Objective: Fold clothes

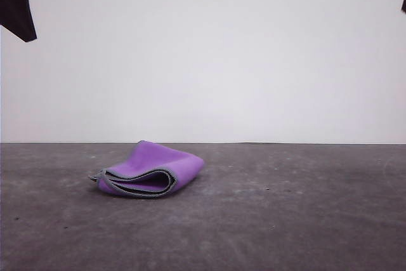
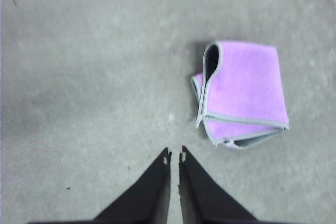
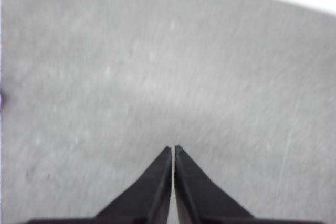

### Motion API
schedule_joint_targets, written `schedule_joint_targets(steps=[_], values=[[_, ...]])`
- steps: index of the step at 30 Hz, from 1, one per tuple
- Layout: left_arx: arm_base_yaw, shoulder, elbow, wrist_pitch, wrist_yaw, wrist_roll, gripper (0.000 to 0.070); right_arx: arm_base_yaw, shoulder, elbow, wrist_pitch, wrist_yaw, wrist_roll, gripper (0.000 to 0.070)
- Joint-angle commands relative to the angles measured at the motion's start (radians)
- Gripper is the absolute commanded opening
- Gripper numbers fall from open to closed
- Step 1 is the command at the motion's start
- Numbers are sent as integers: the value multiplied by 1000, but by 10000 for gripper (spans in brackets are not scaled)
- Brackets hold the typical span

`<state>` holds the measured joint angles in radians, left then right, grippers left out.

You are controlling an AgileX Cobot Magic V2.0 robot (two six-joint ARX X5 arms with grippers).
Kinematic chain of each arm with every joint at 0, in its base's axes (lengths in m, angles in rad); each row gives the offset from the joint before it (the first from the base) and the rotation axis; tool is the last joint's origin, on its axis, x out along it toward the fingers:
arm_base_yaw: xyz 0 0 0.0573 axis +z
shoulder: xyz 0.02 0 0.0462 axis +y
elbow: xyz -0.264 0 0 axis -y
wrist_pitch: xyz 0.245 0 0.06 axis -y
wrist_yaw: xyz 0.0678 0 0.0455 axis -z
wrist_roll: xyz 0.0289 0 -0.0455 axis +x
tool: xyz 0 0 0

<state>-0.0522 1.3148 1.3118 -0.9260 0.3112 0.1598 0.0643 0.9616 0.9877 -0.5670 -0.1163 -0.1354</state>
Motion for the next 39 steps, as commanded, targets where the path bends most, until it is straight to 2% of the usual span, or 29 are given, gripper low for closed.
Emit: schedule_joint_targets(steps=[1,5,9,15,18,20,27,39], values=[[2,-48,-80,76,-3,-38,11,-3,-48,-55,50,-15,29,0],[3,-199,-291,237,-4,-92,11,-3,-177,-214,151,-27,74,0],[6,-331,-462,350,-9,-148,10,-3,-287,-361,221,-20,124,0],[10,-501,-632,473,-56,-221,10,-3,-447,-557,353,-10,256,0],[10,-590,-709,502,-105,-232,10,-3,-525,-638,395,10,277,0],[10,-652,-753,509,-129,-251,10,-3,-576,-675,424,25,319,0],[10,-842,-858,518,-136,-255,10,-3,-685,-706,415,46,319,0],[10,-966,-868,503,-154,-281,16,-3,-691,-705,410,44,319,0]])
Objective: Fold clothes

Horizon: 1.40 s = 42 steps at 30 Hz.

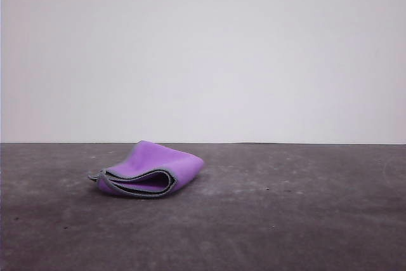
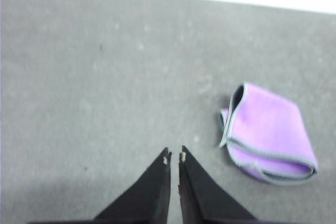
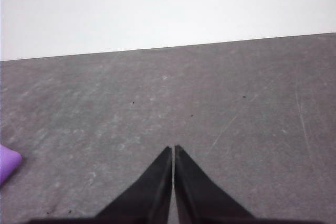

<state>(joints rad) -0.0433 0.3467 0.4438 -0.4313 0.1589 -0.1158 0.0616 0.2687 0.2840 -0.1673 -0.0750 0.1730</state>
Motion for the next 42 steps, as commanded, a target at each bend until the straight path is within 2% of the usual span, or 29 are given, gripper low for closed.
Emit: schedule_joint_targets(steps=[1,8,11,13,17,25,29,33,36,42], values=[[1,2,0,8,-2,-5,16,0,2,-2,10,4,10,0],[-26,-13,0,8,-24,-1,16,0,2,-2,10,4,10,0],[-30,-37,-9,3,-35,91,16,0,2,-2,10,4,10,0],[-27,-70,-52,50,-36,93,16,0,2,-2,10,4,10,0],[-13,-172,-223,253,-35,67,16,0,2,-2,10,3,10,0],[41,-282,-419,357,-39,46,16,0,2,-2,10,4,10,0],[59,-344,-431,247,-48,54,16,0,3,-1,14,3,10,0],[57,-344,-431,245,-86,80,16,1,2,-1,12,2,10,0],[41,-344,-431,248,-86,49,16,1,2,-1,11,0,10,0],[22,-343,-431,248,-84,47,16,1,2,-1,10,0,10,0]])
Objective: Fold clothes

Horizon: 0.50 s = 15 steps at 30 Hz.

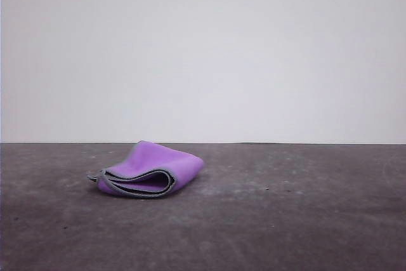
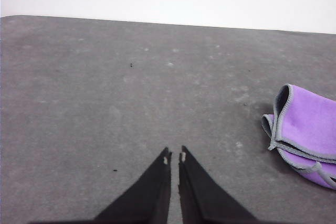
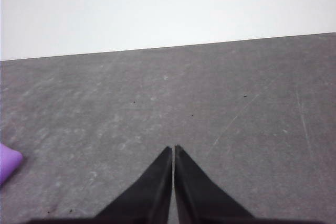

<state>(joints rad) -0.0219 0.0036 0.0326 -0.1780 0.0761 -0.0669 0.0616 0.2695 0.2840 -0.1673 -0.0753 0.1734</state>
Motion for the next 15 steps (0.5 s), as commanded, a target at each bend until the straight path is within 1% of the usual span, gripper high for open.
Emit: schedule_joint_targets(steps=[1,13,14,15], values=[[0,1,-20,-6,-2,-2,16,1,1,-1,10,1,10,0],[0,0,-20,-6,-2,-2,16,1,-11,-1,7,1,3,0],[0,0,-20,-6,-2,-2,16,0,-33,-2,5,3,-32,0],[0,0,-20,-6,-2,-2,16,-3,-60,-5,6,8,-93,0]])
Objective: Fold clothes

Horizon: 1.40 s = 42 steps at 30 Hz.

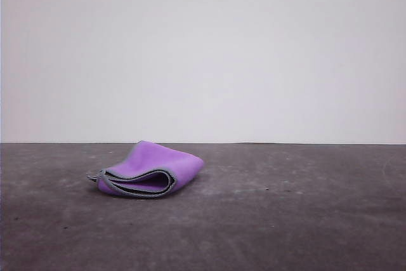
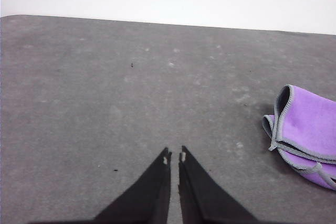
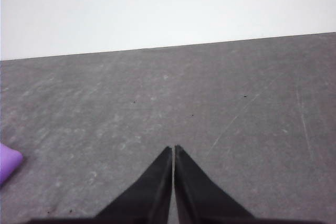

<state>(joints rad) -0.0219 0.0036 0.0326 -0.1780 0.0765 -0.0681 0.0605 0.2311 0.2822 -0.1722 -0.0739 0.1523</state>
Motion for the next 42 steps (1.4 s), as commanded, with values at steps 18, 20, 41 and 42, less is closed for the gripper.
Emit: schedule_joint_targets(steps=[18,20,41,42], values=[[1,0,-19,-9,-2,-1,16,-42,-227,-271,-9,-7,-232,0],[1,0,-19,-9,-2,-1,16,-42,-227,-271,-9,-6,-227,0],[1,0,-19,-9,-2,-1,16,-42,-227,-270,19,-5,-231,0],[1,0,-19,-9,-2,-1,16,-42,-227,-270,19,-5,-231,0]])
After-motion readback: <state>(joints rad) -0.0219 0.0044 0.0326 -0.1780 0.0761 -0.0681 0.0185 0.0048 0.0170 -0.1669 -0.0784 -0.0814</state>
